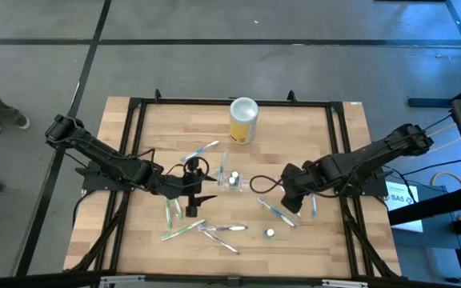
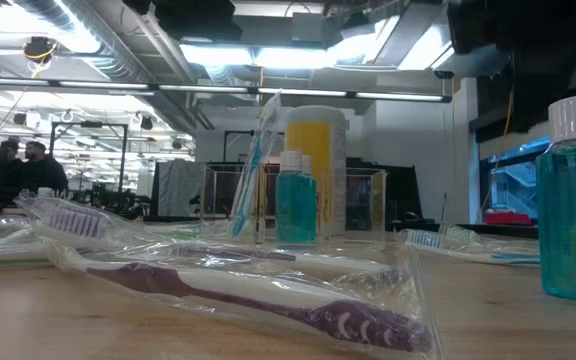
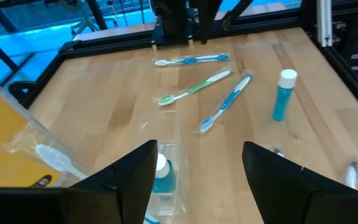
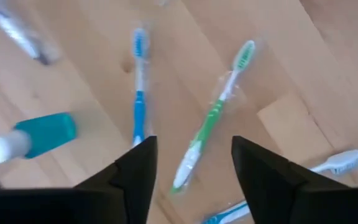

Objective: Pick & Place toothbrushing station
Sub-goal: Put the green toothbrush into the transparent organizer

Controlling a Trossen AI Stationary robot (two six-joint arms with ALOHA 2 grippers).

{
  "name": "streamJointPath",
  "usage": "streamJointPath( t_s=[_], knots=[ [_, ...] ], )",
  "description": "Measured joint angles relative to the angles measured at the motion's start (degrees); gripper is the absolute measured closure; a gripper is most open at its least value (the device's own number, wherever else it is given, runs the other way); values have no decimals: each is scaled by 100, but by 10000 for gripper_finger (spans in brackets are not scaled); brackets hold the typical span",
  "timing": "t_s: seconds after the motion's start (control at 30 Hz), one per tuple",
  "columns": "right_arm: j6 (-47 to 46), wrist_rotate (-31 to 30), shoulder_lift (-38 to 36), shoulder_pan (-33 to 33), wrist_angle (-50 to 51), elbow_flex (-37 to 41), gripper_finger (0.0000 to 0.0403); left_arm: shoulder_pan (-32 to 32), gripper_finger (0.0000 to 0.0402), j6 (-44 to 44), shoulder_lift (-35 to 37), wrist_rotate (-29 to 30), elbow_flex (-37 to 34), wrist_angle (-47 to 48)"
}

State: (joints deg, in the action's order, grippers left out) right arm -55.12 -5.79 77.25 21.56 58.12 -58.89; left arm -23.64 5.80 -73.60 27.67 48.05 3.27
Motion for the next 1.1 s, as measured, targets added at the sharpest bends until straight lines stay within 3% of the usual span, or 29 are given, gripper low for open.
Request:
streamJointPath(
  t_s=[0.2,0.53,1.1],
  knots=[
    [-392,-12,12,-111,-265,596,178,0,168,179,0,-93,0,116],
    [-609,-72,277,-148,-1934,1522,205,0,168,447,0,-106,0,253],
    [-405,91,1395,-495,-2173,1521,196,-68,168,604,0,-229,0,253]
  ],
)
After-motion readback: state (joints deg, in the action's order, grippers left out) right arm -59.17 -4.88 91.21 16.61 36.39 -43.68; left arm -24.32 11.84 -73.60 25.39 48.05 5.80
